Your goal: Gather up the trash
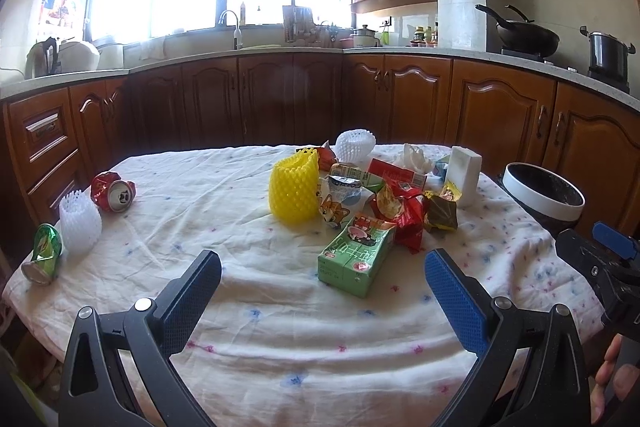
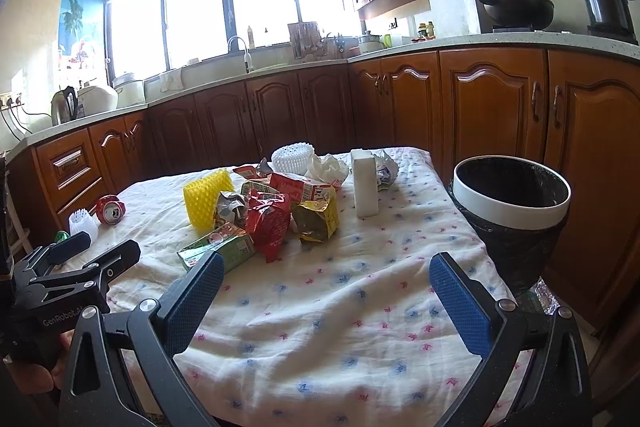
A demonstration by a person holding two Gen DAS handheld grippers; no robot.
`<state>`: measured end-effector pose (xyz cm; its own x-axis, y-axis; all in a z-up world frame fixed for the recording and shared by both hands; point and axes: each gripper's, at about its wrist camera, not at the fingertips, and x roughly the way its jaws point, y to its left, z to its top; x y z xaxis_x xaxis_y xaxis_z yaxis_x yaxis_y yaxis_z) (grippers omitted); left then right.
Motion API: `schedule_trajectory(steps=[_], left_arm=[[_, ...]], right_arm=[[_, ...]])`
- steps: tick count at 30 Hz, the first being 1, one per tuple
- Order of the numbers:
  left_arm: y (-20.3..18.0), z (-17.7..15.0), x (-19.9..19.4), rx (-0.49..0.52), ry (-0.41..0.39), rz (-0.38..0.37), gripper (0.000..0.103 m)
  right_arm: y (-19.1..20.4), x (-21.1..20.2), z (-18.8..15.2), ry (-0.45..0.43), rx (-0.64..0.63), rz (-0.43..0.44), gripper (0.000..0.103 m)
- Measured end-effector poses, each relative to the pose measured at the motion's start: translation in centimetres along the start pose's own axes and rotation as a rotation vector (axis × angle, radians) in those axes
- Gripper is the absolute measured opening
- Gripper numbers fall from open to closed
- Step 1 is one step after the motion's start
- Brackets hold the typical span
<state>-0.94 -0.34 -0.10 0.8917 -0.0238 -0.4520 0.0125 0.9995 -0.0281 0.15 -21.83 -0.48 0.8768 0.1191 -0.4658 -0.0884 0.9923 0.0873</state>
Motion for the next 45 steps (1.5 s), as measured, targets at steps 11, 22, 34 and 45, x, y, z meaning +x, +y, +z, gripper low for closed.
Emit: schedule_trajectory(steps=[11,22,34,45], left_arm=[[-0.1,0.1,0.0,0.003,0.005,-0.004,0.102],[-0.4,0.2,0.2,0.01,0.007,-0.002,0.102],[-0.5,0.3,1.4,0.006,0.048,-0.028,0.102],[-1.0,2.5,5.0,-0.004,0.124,-0.102,0.1]], right_arm=[[0.1,0.0,0.1,0.001,0.0,0.002,0.103],[0.1,0.0,0.0,0.001,0.0,0.002,0.103],[-0.5,0.6,0.0,0.02,0.02,0.008,0.103],[-2.4,2.4,0.8,0.07,0.068,0.018,0.102]])
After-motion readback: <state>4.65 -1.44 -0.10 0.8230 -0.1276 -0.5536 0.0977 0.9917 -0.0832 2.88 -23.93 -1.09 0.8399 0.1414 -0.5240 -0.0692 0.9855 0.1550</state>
